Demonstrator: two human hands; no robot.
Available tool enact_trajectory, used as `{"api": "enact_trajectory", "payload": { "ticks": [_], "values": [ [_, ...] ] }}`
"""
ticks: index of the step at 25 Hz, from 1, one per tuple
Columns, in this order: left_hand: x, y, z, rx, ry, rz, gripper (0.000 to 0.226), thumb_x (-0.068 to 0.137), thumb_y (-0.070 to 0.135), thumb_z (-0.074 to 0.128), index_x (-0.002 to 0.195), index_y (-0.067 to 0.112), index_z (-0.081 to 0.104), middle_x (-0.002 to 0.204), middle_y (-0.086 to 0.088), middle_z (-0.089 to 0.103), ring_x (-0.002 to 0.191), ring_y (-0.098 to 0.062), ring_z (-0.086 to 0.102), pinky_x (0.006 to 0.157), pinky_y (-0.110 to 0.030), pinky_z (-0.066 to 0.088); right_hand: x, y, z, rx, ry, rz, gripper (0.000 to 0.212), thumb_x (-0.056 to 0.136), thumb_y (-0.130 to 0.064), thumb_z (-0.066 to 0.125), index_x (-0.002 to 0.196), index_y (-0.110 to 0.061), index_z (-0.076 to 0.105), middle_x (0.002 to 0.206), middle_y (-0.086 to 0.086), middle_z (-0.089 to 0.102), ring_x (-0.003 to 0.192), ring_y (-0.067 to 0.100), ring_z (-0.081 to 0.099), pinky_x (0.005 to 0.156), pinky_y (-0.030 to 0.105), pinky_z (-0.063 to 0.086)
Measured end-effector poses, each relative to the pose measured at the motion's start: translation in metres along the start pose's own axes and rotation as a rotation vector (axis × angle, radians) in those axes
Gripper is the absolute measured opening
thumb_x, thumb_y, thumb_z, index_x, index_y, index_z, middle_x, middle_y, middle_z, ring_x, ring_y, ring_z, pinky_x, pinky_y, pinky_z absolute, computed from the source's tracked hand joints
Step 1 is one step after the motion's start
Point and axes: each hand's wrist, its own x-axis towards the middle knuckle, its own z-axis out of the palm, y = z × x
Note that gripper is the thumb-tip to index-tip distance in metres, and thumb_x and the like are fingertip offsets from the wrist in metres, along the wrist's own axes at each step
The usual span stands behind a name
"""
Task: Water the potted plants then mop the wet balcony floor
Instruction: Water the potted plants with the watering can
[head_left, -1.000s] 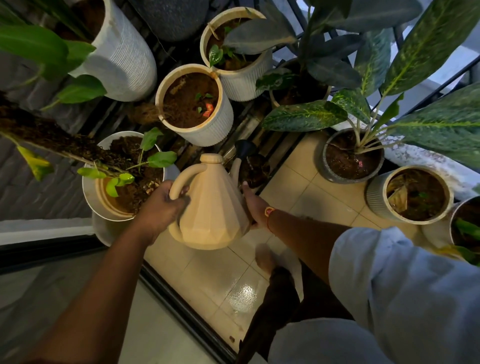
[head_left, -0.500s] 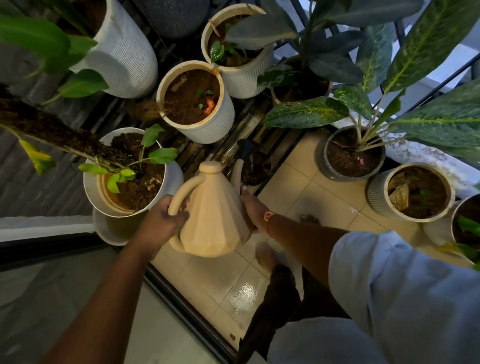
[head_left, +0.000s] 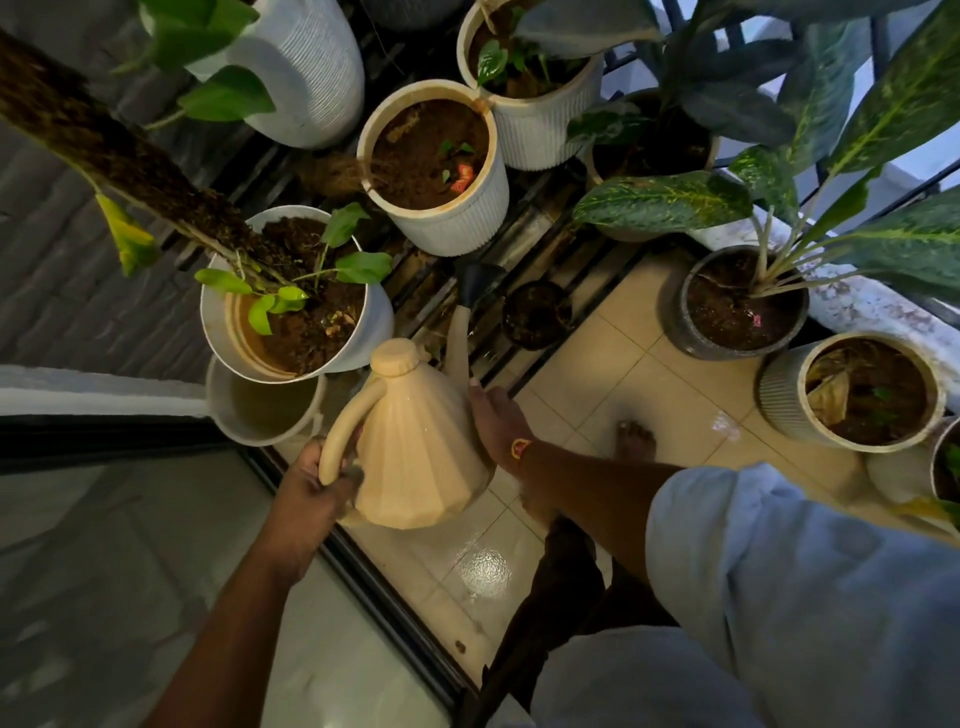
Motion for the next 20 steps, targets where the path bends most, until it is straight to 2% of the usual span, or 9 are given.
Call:
{"api": "enact_trajectory", "payload": {
  "ticks": [4,7,12,14,20],
  "values": [
    [-0.015,-0.012,-0.022,-0.012,0.025,0.001,0.042,0.097,-0.006,0.062,0.115,0.032,0.067,0.104,0.012,0.075,0.092,0.002,0.07,0.081,-0.03,0.052,-0.011,0.005,0.031,-0.038,-0.047,-0.02,0.067,0.103,-0.062,0.031,0.142,-0.011,0.049,0.137,0.02,0.055,0.122,0.034,0.055,0.106,0.047,0.045],
    [-0.022,-0.022,-0.038,-0.019,0.069,-0.018,0.036,0.098,-0.002,0.065,0.11,0.032,0.068,0.098,0.014,0.076,0.088,0.001,0.07,0.078,-0.03,0.051,-0.018,0.008,0.048,-0.101,-0.127,0.07,0.077,0.1,-0.069,0.025,0.152,-0.014,0.04,0.147,0.019,0.05,0.133,0.038,0.049,0.113,0.055,0.037],
    [-0.034,-0.037,-0.055,-0.046,0.116,-0.082,0.028,0.097,0.003,0.067,0.108,0.029,0.066,0.104,0.003,0.073,0.098,-0.018,0.068,0.078,-0.036,0.052,-0.029,0.003,0.068,-0.172,-0.212,0.152,0.079,0.101,-0.068,0.022,0.154,-0.011,0.036,0.152,0.02,0.045,0.136,0.038,0.046,0.113,0.055,0.038],
    [-0.037,-0.04,-0.059,-0.048,0.132,-0.095,0.028,0.097,0.003,0.067,0.109,0.028,0.065,0.106,0.0,0.073,0.099,-0.021,0.068,0.076,-0.036,0.051,-0.032,0.002,0.073,-0.212,-0.255,0.176,0.081,0.1,-0.07,0.019,0.156,-0.013,0.034,0.153,0.02,0.043,0.137,0.039,0.045,0.113,0.056,0.038],
    [-0.04,-0.039,-0.063,-0.018,0.151,-0.129,0.023,0.096,0.006,0.07,0.113,0.02,0.064,0.114,-0.012,0.071,0.107,-0.033,0.068,0.096,-0.055,0.054,-0.04,-0.002,0.074,-0.133,-0.367,0.306,0.088,0.092,-0.081,0.024,0.156,-0.021,0.033,0.149,0.017,0.05,0.129,0.041,0.054,0.101,0.062,0.049]
  ]
}}
